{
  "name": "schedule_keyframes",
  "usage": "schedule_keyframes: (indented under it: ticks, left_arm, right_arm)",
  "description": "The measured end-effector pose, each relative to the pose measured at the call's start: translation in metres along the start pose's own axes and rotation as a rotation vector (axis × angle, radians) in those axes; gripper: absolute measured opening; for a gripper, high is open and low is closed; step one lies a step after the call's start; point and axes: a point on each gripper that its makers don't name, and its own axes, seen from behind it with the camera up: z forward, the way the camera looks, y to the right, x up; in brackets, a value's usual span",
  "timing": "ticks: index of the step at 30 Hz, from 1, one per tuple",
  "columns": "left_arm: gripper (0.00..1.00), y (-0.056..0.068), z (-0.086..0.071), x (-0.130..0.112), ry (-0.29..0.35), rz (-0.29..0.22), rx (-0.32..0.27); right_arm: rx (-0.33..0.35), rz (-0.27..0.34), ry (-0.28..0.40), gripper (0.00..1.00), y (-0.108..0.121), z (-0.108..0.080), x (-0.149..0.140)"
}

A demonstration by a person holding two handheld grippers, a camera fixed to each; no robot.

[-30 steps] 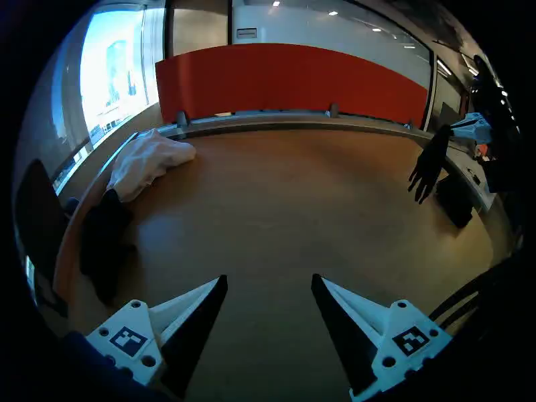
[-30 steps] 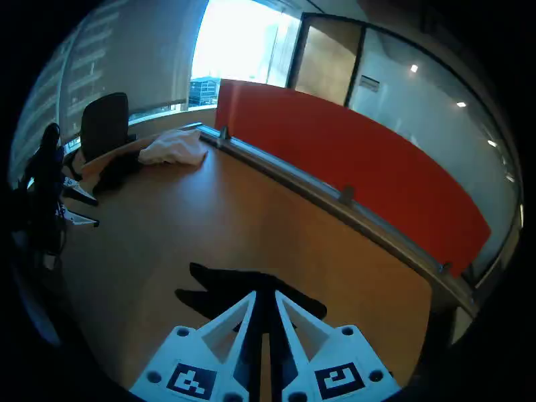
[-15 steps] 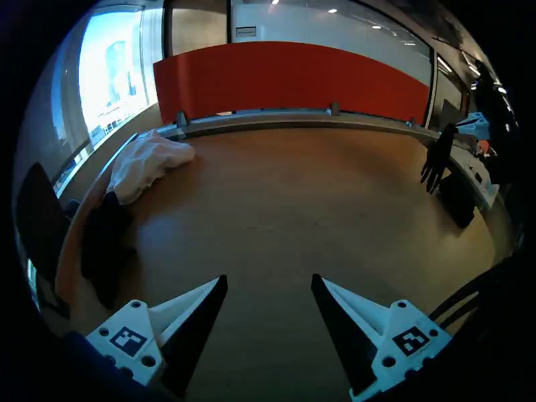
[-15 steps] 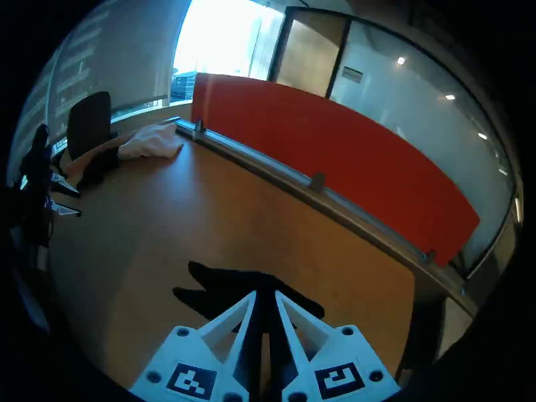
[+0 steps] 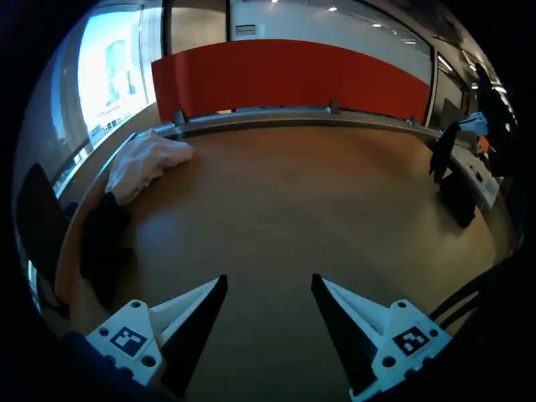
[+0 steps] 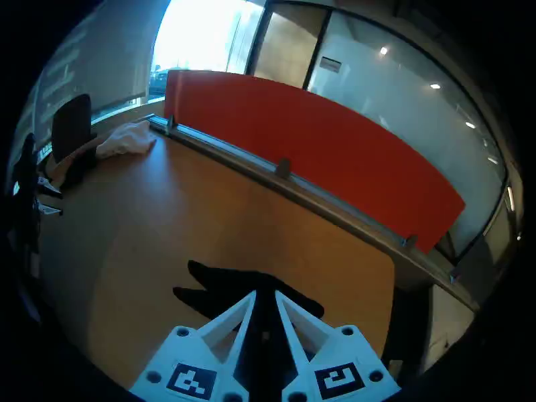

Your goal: Fold towel

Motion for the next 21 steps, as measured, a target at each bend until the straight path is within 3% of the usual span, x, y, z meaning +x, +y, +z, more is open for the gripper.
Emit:
schedule_keyframes:
  ticks: [15, 21]
  left_arm:
    - [0.93, 0.002, 0.000, 0.002, -0.004, 0.009, 0.006]
    - [0.93, 0.004, 0.000, 0.002, -0.007, 0.010, 0.007]
  right_arm:
    - [-0.062, 0.005, -0.061, 0.05, 0.057, -0.002, -0.024]
    - [-0.069, 0.017, -0.083, 0.05, 0.068, -0.001, -0.036]
